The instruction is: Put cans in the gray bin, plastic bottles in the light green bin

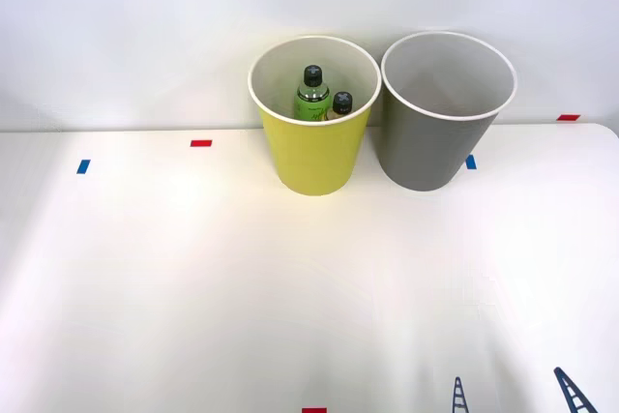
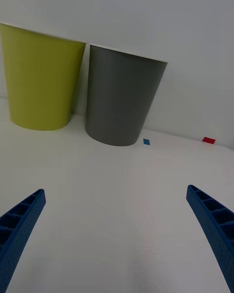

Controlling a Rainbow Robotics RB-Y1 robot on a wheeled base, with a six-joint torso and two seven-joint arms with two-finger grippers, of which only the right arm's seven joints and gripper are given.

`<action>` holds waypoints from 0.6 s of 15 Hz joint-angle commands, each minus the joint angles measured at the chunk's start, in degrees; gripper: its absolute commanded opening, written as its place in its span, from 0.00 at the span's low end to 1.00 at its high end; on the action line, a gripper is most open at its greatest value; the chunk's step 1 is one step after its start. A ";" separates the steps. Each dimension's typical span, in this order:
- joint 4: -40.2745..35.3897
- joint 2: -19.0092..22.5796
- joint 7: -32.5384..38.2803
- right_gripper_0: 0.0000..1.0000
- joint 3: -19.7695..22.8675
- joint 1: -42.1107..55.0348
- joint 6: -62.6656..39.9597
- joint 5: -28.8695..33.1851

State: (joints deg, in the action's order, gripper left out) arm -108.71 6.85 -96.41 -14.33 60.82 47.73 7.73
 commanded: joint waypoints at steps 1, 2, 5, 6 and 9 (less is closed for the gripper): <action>-0.01 0.00 0.00 1.00 0.00 0.00 0.00 0.00; -0.01 0.00 0.00 1.00 0.00 0.00 0.00 0.00; -0.01 0.00 0.00 1.00 0.00 0.00 0.00 0.00; -0.01 0.00 0.00 1.00 0.00 0.00 0.00 0.00; -0.01 0.00 0.00 1.00 0.00 0.00 0.00 0.00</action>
State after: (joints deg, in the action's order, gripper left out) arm -108.71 6.85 -96.41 -14.33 60.82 47.73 7.73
